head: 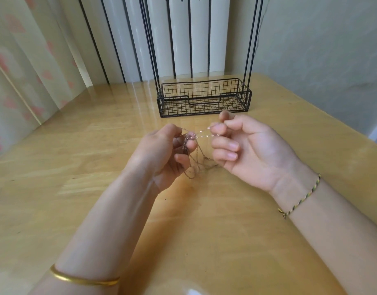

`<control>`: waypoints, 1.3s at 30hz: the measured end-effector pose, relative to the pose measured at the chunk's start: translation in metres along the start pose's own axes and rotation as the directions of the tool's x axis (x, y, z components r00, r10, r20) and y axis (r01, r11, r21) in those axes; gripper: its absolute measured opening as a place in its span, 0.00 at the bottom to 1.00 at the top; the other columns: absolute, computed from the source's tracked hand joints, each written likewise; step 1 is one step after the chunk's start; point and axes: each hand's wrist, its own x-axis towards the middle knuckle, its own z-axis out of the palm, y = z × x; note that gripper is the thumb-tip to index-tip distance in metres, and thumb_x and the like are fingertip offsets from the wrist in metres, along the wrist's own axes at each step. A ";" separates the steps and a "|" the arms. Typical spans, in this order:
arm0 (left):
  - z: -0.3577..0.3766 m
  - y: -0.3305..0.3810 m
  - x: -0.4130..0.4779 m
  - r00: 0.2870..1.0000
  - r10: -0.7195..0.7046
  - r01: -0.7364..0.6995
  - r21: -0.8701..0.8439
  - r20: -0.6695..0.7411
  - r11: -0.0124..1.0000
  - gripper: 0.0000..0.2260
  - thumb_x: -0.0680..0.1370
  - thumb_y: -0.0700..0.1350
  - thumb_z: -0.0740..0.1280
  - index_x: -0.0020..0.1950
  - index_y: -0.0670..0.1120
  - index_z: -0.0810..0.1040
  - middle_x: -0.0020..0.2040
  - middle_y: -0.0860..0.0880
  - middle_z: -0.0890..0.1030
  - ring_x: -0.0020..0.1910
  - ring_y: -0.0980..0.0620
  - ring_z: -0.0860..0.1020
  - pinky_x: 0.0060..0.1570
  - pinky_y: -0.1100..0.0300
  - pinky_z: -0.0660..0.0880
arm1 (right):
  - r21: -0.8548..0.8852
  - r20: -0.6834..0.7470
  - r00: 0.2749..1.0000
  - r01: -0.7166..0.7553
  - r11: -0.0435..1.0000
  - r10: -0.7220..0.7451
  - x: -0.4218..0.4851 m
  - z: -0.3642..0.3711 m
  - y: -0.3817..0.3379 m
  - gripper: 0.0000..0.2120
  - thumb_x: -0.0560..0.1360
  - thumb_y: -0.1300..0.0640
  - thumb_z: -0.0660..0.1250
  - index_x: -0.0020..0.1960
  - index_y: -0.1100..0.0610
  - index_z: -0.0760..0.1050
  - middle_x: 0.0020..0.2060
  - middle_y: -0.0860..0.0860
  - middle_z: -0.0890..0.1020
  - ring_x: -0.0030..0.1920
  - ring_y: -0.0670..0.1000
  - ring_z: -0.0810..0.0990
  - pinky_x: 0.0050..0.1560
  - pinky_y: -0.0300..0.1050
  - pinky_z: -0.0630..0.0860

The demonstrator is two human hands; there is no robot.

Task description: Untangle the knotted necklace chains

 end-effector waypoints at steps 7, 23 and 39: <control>-0.005 -0.001 -0.002 0.967 0.230 -0.191 0.278 -0.113 0.941 0.07 0.80 0.38 0.57 0.42 0.44 0.69 0.31 0.50 0.73 0.25 0.56 0.68 0.20 0.67 0.59 | -0.935 -0.115 0.956 -0.012 0.356 -0.269 -0.002 -0.002 0.006 0.04 0.73 0.61 0.68 0.40 0.55 0.76 0.25 0.45 0.74 0.26 0.42 0.69 0.27 0.38 0.65; -0.010 -0.010 0.005 0.925 0.350 -0.174 0.654 -0.148 0.736 0.04 0.77 0.40 0.64 0.43 0.45 0.72 0.31 0.49 0.71 0.23 0.55 0.67 0.22 0.66 0.66 | -0.197 -0.312 0.908 0.227 0.954 -0.281 0.002 -0.005 -0.013 0.11 0.75 0.64 0.64 0.36 0.54 0.66 0.38 0.54 0.84 0.22 0.44 0.62 0.33 0.38 0.67; -0.009 0.002 0.000 0.990 0.079 -0.072 0.061 -0.121 0.996 0.21 0.82 0.50 0.52 0.39 0.44 0.79 0.29 0.50 0.78 0.20 0.57 0.62 0.17 0.69 0.54 | -0.901 -0.289 0.833 -0.069 0.429 -0.472 0.005 -0.018 -0.001 0.14 0.76 0.50 0.67 0.35 0.56 0.78 0.26 0.47 0.70 0.20 0.42 0.62 0.23 0.38 0.61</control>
